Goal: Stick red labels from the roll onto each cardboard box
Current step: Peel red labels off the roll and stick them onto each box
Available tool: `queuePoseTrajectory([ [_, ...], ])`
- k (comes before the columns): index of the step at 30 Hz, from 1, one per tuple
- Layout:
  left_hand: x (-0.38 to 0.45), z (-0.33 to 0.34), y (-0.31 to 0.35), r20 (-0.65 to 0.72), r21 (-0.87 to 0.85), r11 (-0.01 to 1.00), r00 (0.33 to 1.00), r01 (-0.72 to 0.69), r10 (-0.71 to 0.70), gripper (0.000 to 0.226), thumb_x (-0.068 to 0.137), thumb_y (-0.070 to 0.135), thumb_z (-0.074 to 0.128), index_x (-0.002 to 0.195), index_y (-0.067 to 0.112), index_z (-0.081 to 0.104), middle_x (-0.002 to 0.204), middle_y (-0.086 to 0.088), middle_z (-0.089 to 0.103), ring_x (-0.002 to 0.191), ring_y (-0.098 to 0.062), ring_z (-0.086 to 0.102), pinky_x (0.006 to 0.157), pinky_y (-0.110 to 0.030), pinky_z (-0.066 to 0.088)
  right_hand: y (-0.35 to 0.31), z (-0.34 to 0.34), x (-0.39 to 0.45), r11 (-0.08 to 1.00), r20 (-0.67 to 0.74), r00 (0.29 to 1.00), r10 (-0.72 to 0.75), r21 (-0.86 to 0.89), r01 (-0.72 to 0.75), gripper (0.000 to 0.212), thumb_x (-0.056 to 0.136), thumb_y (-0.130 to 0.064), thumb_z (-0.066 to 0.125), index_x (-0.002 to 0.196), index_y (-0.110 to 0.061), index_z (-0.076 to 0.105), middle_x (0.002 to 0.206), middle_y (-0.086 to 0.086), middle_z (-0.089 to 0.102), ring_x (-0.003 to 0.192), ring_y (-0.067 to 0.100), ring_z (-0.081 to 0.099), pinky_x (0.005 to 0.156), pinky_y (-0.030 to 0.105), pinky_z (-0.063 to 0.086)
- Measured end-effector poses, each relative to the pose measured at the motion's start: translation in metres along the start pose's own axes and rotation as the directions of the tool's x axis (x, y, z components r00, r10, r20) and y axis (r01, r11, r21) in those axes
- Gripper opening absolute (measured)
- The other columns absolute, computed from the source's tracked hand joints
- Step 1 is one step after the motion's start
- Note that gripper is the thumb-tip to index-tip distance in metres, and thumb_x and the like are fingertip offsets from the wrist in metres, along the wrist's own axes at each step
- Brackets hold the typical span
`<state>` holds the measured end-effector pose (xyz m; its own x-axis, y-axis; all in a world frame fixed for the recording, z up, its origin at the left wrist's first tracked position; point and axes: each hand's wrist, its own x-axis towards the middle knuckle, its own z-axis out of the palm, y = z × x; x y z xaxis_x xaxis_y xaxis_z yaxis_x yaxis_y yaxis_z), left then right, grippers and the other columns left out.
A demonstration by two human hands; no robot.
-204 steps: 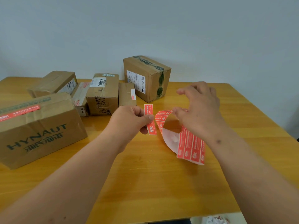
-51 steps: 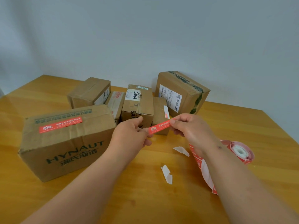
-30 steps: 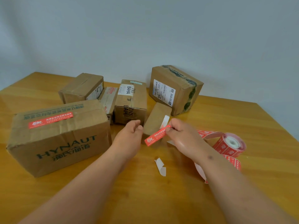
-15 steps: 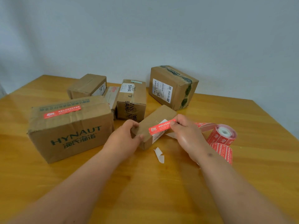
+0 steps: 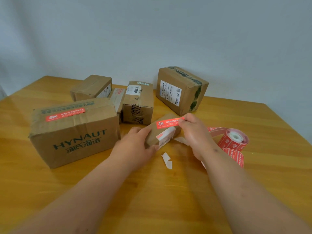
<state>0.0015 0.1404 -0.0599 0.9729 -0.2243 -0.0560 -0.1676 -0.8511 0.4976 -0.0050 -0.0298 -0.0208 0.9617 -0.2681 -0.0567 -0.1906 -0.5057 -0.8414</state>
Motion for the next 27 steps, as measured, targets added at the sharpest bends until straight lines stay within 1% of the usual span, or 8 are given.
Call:
queuePoseTrajectory([
  [4, -0.010, -0.015, -0.012, 0.094, 0.065, 0.996, 0.994, -0.057, 0.051, 0.065, 0.091, 0.049, 0.055, 0.147, 0.051, 0.022, 0.154, 0.012, 0.023, 0.130, -0.015, 0.042, 0.103, -0.032, 0.044, -0.001, -0.012, 0.001, 0.996, -0.019, 0.999, 0.034, 0.084, -0.032, 0.021, 0.103, -0.027, 0.037, 0.103, -0.016, 0.055, 0.097, 0.003, 0.054, 0.079, 0.012, 0.049, 0.039, 0.015, 0.042],
  [6, -0.017, -0.024, -0.018, 0.156, 0.090, 0.992, 0.985, -0.083, 0.068, 0.064, 0.091, 0.046, 0.056, 0.145, 0.053, 0.023, 0.154, 0.015, 0.021, 0.131, -0.014, 0.040, 0.104, -0.031, 0.043, 0.000, -0.008, 0.003, 0.993, -0.012, 0.999, 0.033, 0.109, -0.032, 0.019, 0.101, -0.028, 0.040, 0.097, -0.020, 0.056, 0.102, 0.002, 0.062, 0.091, 0.015, 0.058, 0.061, 0.032, 0.055],
  [8, -0.021, -0.030, -0.022, 0.183, 0.115, 0.988, 0.980, -0.106, 0.084, 0.064, 0.092, 0.040, 0.057, 0.146, 0.051, 0.024, 0.156, 0.016, 0.019, 0.135, -0.014, 0.036, 0.107, -0.030, 0.038, 0.001, 0.002, 0.001, 0.987, 0.017, 0.999, 0.042, 0.152, -0.045, 0.019, 0.099, -0.027, 0.042, 0.092, -0.021, 0.058, 0.100, 0.000, 0.069, 0.097, 0.015, 0.065, 0.085, 0.041, 0.053],
  [11, -0.023, -0.027, -0.020, 0.171, 0.165, 0.969, 0.973, -0.186, 0.157, 0.065, 0.097, 0.037, 0.052, 0.151, 0.044, 0.016, 0.161, 0.017, 0.006, 0.148, -0.013, 0.013, 0.118, -0.033, 0.018, 0.005, 0.016, -0.005, 0.993, 0.056, 0.998, 0.020, 0.117, -0.027, 0.019, 0.095, -0.031, 0.043, 0.087, -0.022, 0.058, 0.101, 0.005, 0.069, 0.102, 0.023, 0.064, 0.095, 0.052, 0.048],
  [14, -0.022, -0.017, -0.018, 0.161, 0.163, 0.956, 0.962, -0.246, 0.220, 0.056, 0.101, 0.040, 0.040, 0.148, 0.053, 0.012, 0.162, 0.016, 0.000, 0.149, -0.012, -0.004, 0.120, -0.037, 0.007, 0.008, 0.019, -0.011, 0.985, 0.017, 0.999, 0.031, 0.172, -0.033, 0.019, 0.095, -0.030, 0.044, 0.086, -0.022, 0.058, 0.098, 0.003, 0.070, 0.100, 0.022, 0.065, 0.095, 0.051, 0.048],
  [19, -0.019, -0.010, -0.023, 0.073, 0.100, 0.952, 0.956, -0.290, 0.284, 0.043, 0.102, 0.039, 0.039, 0.141, 0.055, 0.032, 0.162, 0.014, 0.010, 0.149, -0.009, -0.001, 0.118, -0.029, 0.005, 0.014, 0.007, -0.019, 0.961, -0.063, 0.997, 0.055, 0.275, -0.036, 0.023, 0.098, -0.027, 0.048, 0.079, -0.017, 0.055, 0.092, 0.004, 0.072, 0.085, 0.012, 0.071, 0.090, 0.042, 0.051],
  [23, -0.022, -0.008, -0.021, -0.020, 0.046, 0.951, 0.952, -0.305, 0.306, 0.040, 0.098, 0.035, 0.052, 0.137, 0.041, 0.049, 0.157, 0.015, 0.024, 0.148, -0.005, 0.009, 0.115, -0.023, 0.007, 0.016, 0.007, -0.024, 0.989, -0.093, 0.995, 0.021, 0.147, -0.007, 0.029, 0.096, -0.035, 0.050, 0.074, -0.017, 0.056, 0.088, 0.002, 0.072, 0.088, 0.016, 0.067, 0.070, 0.039, 0.046],
  [27, -0.025, -0.006, -0.028, -0.121, 0.012, 0.962, 0.954, -0.273, 0.273, 0.047, 0.091, 0.038, 0.062, 0.137, 0.029, 0.052, 0.150, 0.015, 0.039, 0.143, 0.001, 0.021, 0.119, -0.024, 0.015, 0.011, 0.013, -0.025, 0.998, -0.090, 0.994, -0.056, 0.014, 0.058, 0.033, 0.096, -0.036, 0.050, 0.080, -0.007, 0.058, 0.077, 0.004, 0.060, 0.069, 0.021, 0.050, 0.062, 0.036, 0.038],
])
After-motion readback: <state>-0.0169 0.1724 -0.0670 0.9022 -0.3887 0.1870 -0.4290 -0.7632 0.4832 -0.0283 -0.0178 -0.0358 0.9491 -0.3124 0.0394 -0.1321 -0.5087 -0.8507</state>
